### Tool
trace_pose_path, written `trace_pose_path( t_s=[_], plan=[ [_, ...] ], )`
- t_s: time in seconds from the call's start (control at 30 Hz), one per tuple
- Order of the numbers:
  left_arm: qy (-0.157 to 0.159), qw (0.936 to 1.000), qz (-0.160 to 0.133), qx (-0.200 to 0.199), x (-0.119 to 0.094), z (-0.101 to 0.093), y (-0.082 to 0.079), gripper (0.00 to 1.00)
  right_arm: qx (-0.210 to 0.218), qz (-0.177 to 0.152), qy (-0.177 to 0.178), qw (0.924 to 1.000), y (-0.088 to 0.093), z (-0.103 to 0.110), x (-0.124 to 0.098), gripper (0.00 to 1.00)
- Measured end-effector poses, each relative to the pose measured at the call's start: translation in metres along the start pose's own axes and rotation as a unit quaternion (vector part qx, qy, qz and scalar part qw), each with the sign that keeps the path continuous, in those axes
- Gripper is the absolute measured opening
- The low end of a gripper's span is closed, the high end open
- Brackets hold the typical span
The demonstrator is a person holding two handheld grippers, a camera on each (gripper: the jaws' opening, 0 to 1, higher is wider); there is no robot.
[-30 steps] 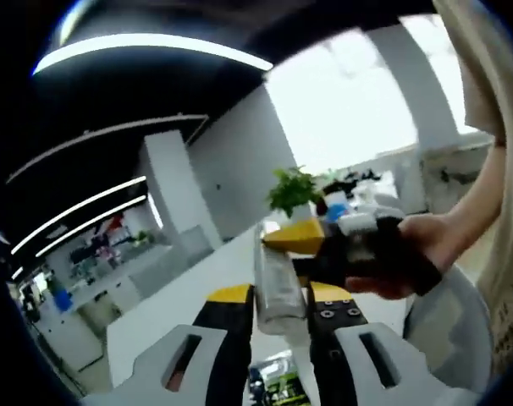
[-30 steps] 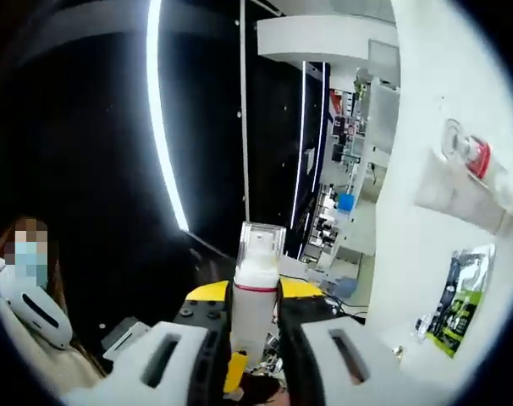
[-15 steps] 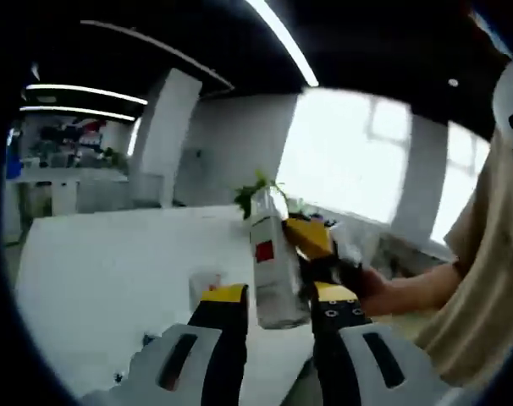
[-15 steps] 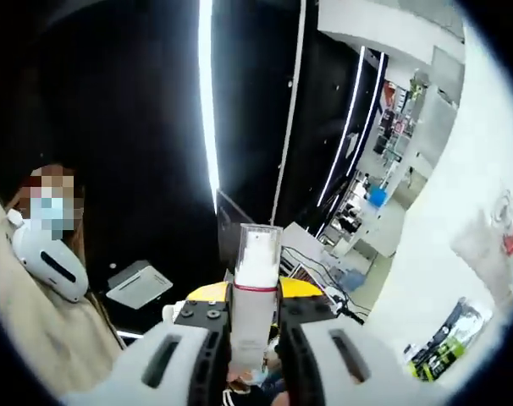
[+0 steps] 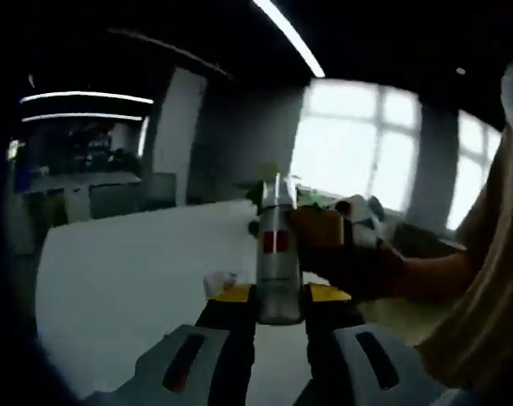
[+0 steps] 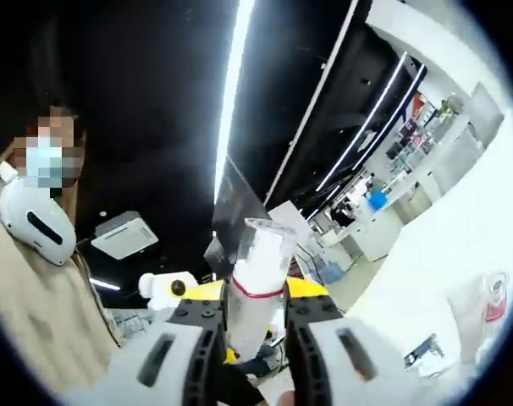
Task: Arrange the skincare products in the storage area until every visible bottle or jar stands upright without overlapping.
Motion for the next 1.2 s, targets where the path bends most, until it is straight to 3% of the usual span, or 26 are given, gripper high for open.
trace_pose_path(
  t_s=[0.07,0.13,0.2,0.3,0.33,0.43,0.5,0.63,0.7,0.77,0.8,0.87,0.9,0.97,1.07,1.13,1.2],
  plan=[
    [-0.028,0.9995,-0.006,0.011,0.001,0.004,-0.002,0.18,0.02,-0.025,0.057,0.9978,-0.002,-0.004,0.005,0.27],
    [-0.049,0.9978,-0.007,0.043,0.003,0.006,-0.003,0.18,0.043,-0.042,0.092,0.994,-0.005,-0.006,0.007,0.26],
    [-0.077,0.9933,-0.001,0.087,0.004,0.007,-0.001,0.18,0.06,-0.044,0.115,0.9905,-0.005,-0.007,0.009,0.25],
    [-0.11,0.9808,0.0,0.161,0.003,0.005,-0.003,0.18,0.052,-0.034,0.132,0.9893,-0.007,-0.006,0.009,0.23],
    [-0.112,0.9796,-0.002,0.167,0.003,0.004,-0.003,0.18,0.055,-0.038,0.131,0.9891,-0.009,-0.004,0.008,0.23],
    [-0.098,0.986,-0.011,0.135,0.005,-0.001,-0.003,0.19,0.05,-0.038,0.127,0.99,-0.014,-0.004,0.005,0.22],
    [-0.09,0.9869,-0.007,0.134,0.007,-0.002,0.0,0.19,0.041,-0.032,0.12,0.9914,-0.014,-0.004,0.004,0.21],
    [-0.026,0.9812,0.015,0.191,0.009,-0.017,0.012,0.21,-0.03,0.0,0.077,0.9966,-0.018,0.009,0.005,0.21],
    [0.002,0.9821,0.016,0.187,0.008,-0.023,0.013,0.21,-0.073,0.021,0.043,0.9962,-0.02,0.018,0.006,0.21],
    [0.02,0.9861,0.017,0.164,0.006,-0.025,0.012,0.21,-0.1,0.035,0.013,0.9943,-0.02,0.027,0.006,0.21],
    [0.028,0.986,0.016,0.163,0.005,-0.024,0.011,0.21,-0.106,0.037,-0.018,0.9935,-0.022,0.034,0.006,0.21],
    [0.075,0.9879,0.025,0.134,0.003,-0.032,0.01,0.22,-0.104,0.045,-0.063,0.9916,-0.024,0.044,0.003,0.21],
    [0.105,0.9868,0.034,0.119,0.001,-0.036,0.01,0.22,-0.103,0.05,-0.08,0.9902,-0.024,0.048,0.001,0.21],
    [0.134,0.9855,0.041,0.095,-0.003,-0.04,0.008,0.22,-0.111,0.057,-0.111,0.9859,-0.026,0.055,-0.002,0.21],
    [0.199,0.9787,0.048,0.014,-0.01,-0.046,0.002,0.21,-0.106,0.067,-0.141,0.9821,-0.029,0.064,-0.006,0.21],
    [0.222,0.9733,0.055,-0.014,-0.013,-0.046,-0.001,0.19,-0.115,0.079,-0.163,0.9767,-0.028,0.071,-0.008,0.21],
    [0.234,0.9714,0.035,-0.018,-0.013,-0.048,-0.009,0.2,-0.128,0.094,-0.176,0.9715,-0.024,0.075,-0.009,0.21]
  ],
)
Point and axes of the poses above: the point that each gripper's makers call its tool centre point, and the gripper's own axes: x roughly forward along the fingers, z roughly to its left, y roughly out of its underside, the point moved 2 cm from there along -x, roughly backward along the fingers, and after that the axes turned 10 degrees about -x, right-handed, at the moved point
